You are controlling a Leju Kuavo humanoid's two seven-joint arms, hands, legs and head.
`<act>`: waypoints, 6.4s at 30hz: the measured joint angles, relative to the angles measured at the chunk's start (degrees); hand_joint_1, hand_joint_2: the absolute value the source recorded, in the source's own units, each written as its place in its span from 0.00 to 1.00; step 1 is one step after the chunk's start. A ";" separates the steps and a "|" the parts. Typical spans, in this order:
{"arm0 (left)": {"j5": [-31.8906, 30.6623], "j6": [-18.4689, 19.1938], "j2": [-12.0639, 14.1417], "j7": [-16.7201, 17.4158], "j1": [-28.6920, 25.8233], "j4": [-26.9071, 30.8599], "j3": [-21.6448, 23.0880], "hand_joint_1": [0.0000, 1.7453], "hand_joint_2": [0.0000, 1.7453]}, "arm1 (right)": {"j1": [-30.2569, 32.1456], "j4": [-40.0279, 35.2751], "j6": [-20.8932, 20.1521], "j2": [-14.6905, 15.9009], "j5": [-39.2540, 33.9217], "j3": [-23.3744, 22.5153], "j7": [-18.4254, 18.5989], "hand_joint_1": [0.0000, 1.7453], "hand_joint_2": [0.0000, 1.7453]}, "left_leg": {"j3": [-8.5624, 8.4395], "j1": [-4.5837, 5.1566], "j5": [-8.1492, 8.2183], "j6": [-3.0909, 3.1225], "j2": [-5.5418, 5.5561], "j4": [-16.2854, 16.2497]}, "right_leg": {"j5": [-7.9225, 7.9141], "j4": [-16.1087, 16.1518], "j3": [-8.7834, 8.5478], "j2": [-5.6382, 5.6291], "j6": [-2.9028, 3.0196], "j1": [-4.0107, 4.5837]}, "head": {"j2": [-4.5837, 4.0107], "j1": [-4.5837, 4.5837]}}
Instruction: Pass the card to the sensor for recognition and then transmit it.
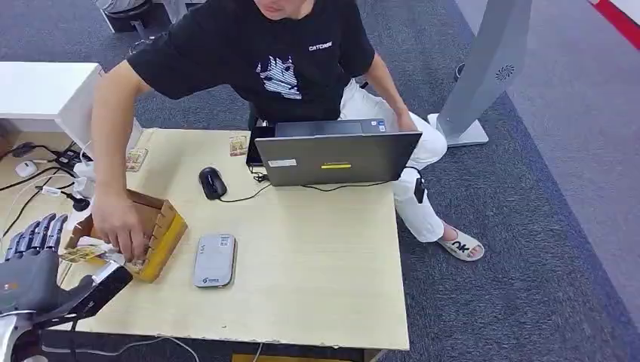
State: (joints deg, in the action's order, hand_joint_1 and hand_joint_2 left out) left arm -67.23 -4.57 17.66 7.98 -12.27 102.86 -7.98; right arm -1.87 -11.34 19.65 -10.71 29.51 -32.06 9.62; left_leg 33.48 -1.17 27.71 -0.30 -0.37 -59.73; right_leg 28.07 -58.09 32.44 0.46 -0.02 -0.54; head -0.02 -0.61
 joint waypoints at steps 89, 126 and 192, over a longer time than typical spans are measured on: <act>1.69 -3.63 -1.27 -3.96 4.24 -5.88 4.74 0.00 1.00 | -0.03 -0.02 -0.44 -0.04 2.30 -0.92 0.48 0.00 1.00 | 0.01 0.01 0.00 0.00 0.00 -0.01 | 0.00 0.01 0.02 -0.01 0.00 0.00 | 0.00 0.00; 0.79 2.89 2.12 3.37 1.75 -5.55 8.98 0.00 1.00 | -0.05 -0.02 -0.61 -0.17 3.80 -3.50 0.13 0.00 1.00 | 0.02 -0.01 0.00 0.00 0.00 0.00 | 0.00 0.00 0.01 -0.01 0.00 0.00 | 0.00 0.00; 0.90 1.09 -0.94 -2.12 6.31 -18.30 4.90 0.39 1.00 | -0.13 -0.15 -1.49 -0.20 7.21 -5.14 0.07 0.00 1.00 | 0.01 0.00 0.00 0.00 0.00 -0.01 | -0.01 0.00 0.00 -0.01 -0.01 0.00 | 0.00 0.00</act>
State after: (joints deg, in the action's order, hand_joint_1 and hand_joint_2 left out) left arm -66.34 -3.48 16.72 5.86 -5.96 84.56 -3.08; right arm -2.00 -11.50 18.16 -10.91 36.72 -37.20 9.68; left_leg 33.49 -1.18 27.71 -0.30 -0.37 -59.74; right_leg 28.06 -58.08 32.44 0.45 -0.03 -0.54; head -0.02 -0.61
